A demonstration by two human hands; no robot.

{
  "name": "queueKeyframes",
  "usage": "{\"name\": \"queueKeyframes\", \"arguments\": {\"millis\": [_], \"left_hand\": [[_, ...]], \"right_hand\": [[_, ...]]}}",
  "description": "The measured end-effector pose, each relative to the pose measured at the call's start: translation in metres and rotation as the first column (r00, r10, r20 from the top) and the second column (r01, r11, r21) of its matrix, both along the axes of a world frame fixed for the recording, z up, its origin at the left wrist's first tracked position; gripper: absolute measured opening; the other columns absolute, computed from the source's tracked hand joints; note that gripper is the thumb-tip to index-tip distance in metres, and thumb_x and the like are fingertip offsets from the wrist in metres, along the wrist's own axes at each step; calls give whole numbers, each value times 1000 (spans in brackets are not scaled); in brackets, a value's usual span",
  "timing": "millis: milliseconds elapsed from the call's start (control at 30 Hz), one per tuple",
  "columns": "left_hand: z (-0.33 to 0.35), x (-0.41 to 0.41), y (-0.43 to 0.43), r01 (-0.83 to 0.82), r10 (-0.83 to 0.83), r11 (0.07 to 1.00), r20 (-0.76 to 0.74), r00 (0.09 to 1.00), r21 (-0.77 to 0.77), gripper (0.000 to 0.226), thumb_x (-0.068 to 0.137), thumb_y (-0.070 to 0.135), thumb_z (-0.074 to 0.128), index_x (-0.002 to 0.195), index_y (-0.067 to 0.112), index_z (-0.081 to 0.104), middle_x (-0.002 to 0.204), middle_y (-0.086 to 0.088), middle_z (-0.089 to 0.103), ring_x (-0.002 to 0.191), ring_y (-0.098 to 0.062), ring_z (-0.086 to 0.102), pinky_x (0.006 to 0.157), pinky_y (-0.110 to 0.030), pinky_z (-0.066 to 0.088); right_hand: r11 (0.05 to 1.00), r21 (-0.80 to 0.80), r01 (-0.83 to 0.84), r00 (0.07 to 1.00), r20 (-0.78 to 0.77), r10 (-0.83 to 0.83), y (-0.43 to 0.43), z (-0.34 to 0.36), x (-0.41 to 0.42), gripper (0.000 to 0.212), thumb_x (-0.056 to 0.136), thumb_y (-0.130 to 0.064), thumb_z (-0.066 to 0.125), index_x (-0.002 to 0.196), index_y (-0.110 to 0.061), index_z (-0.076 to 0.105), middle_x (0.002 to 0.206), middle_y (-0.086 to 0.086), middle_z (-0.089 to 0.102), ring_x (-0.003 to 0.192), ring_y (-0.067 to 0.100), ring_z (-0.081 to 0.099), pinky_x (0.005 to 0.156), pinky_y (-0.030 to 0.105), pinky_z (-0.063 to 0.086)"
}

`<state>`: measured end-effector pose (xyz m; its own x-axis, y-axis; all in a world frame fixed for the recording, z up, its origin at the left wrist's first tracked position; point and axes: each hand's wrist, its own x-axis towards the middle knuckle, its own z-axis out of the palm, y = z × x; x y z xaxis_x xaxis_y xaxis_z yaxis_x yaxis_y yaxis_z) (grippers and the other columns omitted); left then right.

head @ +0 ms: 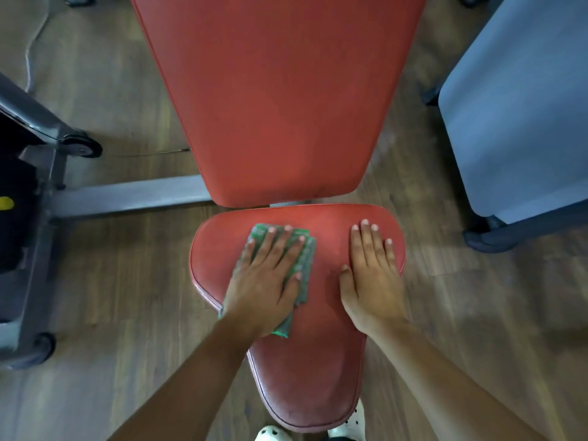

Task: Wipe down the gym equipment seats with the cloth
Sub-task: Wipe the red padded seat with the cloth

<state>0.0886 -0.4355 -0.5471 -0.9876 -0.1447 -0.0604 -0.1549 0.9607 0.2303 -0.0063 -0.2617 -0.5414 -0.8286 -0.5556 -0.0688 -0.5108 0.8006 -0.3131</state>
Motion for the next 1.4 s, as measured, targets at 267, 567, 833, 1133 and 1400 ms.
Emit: {"name": "queueKeyframes", "arguments": {"millis": [267,567,833,1133,1400], "left_hand": [[8,-50,42,-109,108,993,52,993,36,63,89,38,26,147,14,34,155,-10,27,143,-33,22,116,-52,13],[6,-19,27,-49,46,998,57,997,51,61,92,40,27,151,22,25,158,0,19,147,-23,13,118,-48,12],[19,-33,70,-47,42,966,27,999,255,58,95,37,22,149,16,28,158,-4,19,147,-21,8,119,-48,11],[12,7,-34,-371,369,928,58,928,39,60,92,37,26,146,12,36,155,-13,27,144,-32,20,114,-54,19],[-3,15,-41,-329,328,944,100,939,-7,61,95,42,21,150,16,26,157,-10,21,146,-29,14,115,-50,12]], "right_hand": [[997,60,48,999,-26,-47,27,-4,-15,66,88,-28,25,147,2,26,157,16,19,146,25,12,119,35,-1],[998,58,26,1000,5,-26,29,0,-16,67,88,-28,24,149,1,20,158,13,15,147,22,7,119,34,-4],[998,17,62,997,38,-63,25,2,-13,67,90,-31,16,150,-2,14,160,11,9,148,18,-1,119,32,-8],[1000,-10,-4,995,102,5,-64,21,35,70,89,-39,28,149,-2,26,157,16,22,146,29,17,117,40,7],[992,120,34,999,4,-34,-32,3,-3,74,88,-46,29,150,-6,24,157,13,21,146,30,17,117,44,8]]}}
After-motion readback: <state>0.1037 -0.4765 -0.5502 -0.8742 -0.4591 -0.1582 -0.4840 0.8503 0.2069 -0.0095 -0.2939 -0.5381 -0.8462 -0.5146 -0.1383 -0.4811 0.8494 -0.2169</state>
